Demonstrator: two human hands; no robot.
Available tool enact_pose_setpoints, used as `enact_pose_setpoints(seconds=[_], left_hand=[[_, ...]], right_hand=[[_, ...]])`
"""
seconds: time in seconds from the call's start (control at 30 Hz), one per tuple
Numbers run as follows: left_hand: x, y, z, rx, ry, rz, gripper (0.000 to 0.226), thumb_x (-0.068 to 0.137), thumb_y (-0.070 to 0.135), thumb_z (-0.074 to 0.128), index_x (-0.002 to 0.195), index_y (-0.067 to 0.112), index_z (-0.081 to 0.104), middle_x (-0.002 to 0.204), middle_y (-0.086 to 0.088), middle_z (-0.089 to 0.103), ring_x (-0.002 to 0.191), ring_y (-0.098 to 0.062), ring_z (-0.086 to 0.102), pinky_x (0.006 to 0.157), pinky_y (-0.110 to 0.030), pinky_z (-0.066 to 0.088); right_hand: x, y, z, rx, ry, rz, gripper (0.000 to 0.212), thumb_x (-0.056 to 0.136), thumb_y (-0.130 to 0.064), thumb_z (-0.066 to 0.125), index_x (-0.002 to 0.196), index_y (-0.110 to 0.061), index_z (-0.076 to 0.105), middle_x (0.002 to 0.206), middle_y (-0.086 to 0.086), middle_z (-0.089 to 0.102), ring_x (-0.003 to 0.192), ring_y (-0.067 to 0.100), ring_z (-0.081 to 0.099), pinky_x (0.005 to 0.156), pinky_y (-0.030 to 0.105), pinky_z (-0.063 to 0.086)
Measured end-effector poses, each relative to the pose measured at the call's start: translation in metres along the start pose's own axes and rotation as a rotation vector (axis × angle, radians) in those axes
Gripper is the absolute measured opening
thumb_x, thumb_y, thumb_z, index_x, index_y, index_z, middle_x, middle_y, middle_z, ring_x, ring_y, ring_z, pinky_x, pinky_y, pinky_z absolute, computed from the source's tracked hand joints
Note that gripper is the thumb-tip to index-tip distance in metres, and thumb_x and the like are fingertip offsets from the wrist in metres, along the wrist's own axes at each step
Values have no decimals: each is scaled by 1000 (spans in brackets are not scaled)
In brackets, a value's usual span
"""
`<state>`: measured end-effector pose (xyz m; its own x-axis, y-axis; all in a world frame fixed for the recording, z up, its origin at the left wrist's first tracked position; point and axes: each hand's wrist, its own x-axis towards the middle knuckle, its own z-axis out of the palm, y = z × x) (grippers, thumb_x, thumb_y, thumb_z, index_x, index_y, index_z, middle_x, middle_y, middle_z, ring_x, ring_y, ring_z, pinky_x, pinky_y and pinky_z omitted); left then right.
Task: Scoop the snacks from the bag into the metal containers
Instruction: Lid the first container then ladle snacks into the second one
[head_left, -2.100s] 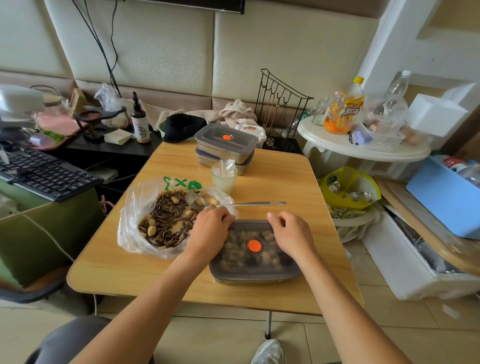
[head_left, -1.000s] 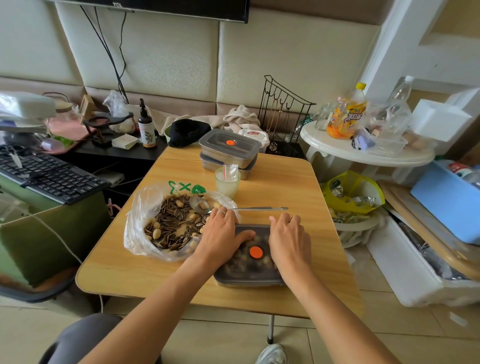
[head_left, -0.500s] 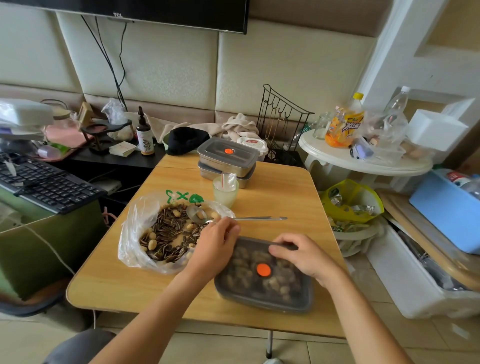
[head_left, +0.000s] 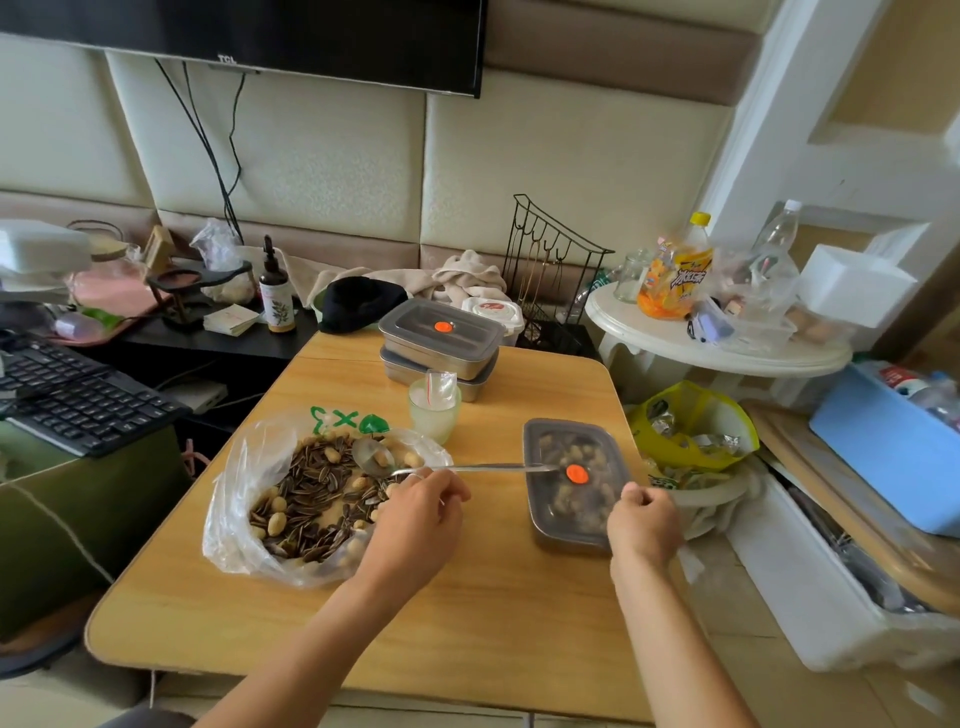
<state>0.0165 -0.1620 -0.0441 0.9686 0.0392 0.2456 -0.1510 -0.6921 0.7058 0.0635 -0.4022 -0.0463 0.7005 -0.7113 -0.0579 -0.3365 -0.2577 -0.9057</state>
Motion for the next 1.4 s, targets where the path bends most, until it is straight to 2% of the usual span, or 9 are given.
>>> enact_pose_setpoints(seconds=[0.27, 0.43, 0.6, 0.7, 0.83, 0.93, 1.13, 1.23, 1.4], left_hand=[[11, 4, -1, 11, -20, -61, 21, 97, 14, 55, 95, 27, 72, 87, 15, 61, 77, -4, 58, 70, -21, 46], [21, 3, -11, 11, -77, -68, 23, 96, 12, 54, 93, 25, 74, 85, 15, 65, 73, -4, 60, 65, -16, 45], [30, -4, -21, -80, -171, -104, 25, 95, 10, 55, 88, 26, 74, 75, 12, 68, 64, -5, 59, 58, -15, 44], [35, -7, -24, -105, -222, -114, 25, 95, 10, 56, 89, 26, 74, 73, 11, 68, 57, -3, 55, 55, -15, 42], [41, -10, -31, -212, -253, -158, 25, 96, 10, 56, 88, 27, 74, 80, 7, 73, 66, -11, 67, 64, -24, 55], [43, -12, -40, -274, -256, -178, 25, 98, 11, 55, 89, 24, 74, 83, 5, 74, 62, -7, 68, 61, -18, 53], [53, -25, -69, -319, -42, -231, 23, 102, 13, 54, 92, 24, 71, 83, 5, 73, 66, -6, 68, 56, -23, 55], [52, -31, -84, -473, 94, -251, 14, 105, 30, 53, 108, 26, 67, 91, 3, 74, 78, -11, 72, 75, -37, 63], [38, -40, -106, -646, 94, -247, 63, 99, 65, 47, 149, 26, 45, 132, 3, 64, 114, -9, 66, 100, -38, 55]], right_hand=[[26, -21, 40, -20, 108, -39, 23, 105, -13, 53, 109, 6, 67, 116, 30, 65, 109, 48, 63, 93, 51, 51], [48, -26, 38, -105, 35, -12, 23, 102, -14, 54, 92, 1, 67, 88, 19, 62, 84, 39, 57, 76, 45, 49], [33, -66, 46, -33, 203, -342, 10, 94, -7, 62, 100, -4, 69, 102, 16, 67, 97, 34, 60, 81, 41, 51], [20, -102, 77, -19, -39, -501, 11, 98, -8, 58, 95, -13, 67, 97, 3, 66, 90, 21, 60, 76, 31, 44], [12, -144, 133, -93, -522, -192, 30, 102, -41, 58, 94, -13, 67, 85, 6, 73, 79, 21, 71, 80, 41, 62], [9, -156, 161, -160, -590, -77, 51, 95, -57, 61, 105, -8, 68, 84, 7, 73, 72, 21, 70, 61, 31, 54], [-2, -173, 160, 266, -575, 124, 22, 99, -20, 68, 114, -5, 66, 93, 4, 63, 77, 13, 60, 77, 25, 58], [-20, -181, 133, 378, -541, 154, 10, 102, -12, 62, 111, -8, 64, 99, 6, 62, 83, 17, 64, 87, 31, 62], [-63, -165, 77, 436, -563, 53, 10, 103, -9, 58, 95, -7, 64, 93, 10, 63, 80, 20, 66, 78, 31, 60]])
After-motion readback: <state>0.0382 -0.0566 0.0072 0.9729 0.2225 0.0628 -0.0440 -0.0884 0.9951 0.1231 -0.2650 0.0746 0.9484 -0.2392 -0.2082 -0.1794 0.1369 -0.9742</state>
